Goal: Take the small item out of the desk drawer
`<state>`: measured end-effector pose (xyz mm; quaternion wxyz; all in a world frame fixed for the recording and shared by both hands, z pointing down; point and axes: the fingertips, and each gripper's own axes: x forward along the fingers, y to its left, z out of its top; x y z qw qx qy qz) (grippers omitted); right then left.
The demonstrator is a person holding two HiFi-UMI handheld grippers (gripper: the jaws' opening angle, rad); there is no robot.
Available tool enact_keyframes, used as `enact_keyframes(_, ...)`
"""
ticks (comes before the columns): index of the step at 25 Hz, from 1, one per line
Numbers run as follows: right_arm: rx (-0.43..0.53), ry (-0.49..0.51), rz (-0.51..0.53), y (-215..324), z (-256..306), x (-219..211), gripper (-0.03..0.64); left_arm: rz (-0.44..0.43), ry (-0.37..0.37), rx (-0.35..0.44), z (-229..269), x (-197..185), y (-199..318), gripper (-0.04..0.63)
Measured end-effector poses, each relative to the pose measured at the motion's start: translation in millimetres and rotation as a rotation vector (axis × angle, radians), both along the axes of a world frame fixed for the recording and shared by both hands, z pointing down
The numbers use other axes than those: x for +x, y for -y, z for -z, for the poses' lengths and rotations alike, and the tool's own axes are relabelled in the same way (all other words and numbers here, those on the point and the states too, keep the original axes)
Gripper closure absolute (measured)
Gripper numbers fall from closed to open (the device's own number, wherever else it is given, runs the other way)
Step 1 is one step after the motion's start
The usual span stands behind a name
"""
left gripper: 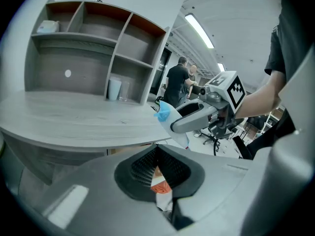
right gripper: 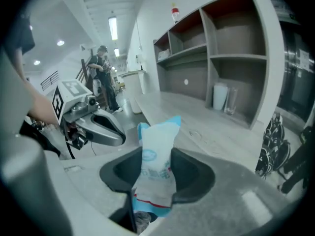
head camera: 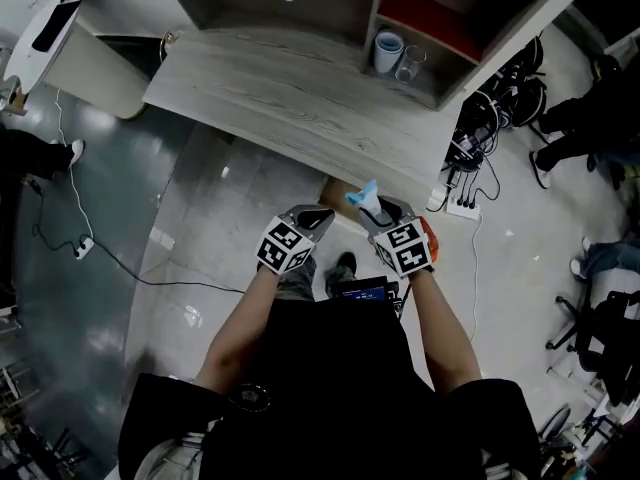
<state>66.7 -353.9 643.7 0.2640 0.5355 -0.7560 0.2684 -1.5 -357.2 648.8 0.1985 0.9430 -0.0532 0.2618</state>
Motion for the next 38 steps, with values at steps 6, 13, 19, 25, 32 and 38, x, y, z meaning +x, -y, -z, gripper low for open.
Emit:
enact_keyframes(6, 0.078, 0.083, -0.099, 5, 25, 18, 0.442, -0.043, -0.028, 0.03, 16, 15, 10, 0.595)
enact_keyframes(13, 0.129, 0.13, -0.167, 9, 38, 30, 0.442, -0.069, -0.041, 0.06, 31, 26, 23, 0.595)
enact_keyframes(19, 0.145, 0.144, -0.187, 10, 40, 38, 0.442, -0.079, -0.047, 0.075, 36, 35, 23, 0.595)
enact_keyframes(25, 0.148, 0.145, -0.166, 6, 39, 39, 0.442, -0.06, -0.04, 0.076, 35, 37, 17, 0.595)
enact_keyframes(32, 0.13, 0.154, -0.101, -6, 34, 30, 0.442, 0.004, -0.02, 0.069, 29, 28, 3, 0.595)
enact_keyframes(38, 0.106, 0.179, -0.033, -23, 23, 13, 0.442, 0.079, -0.001, 0.064, 22, 12, -18, 0.595)
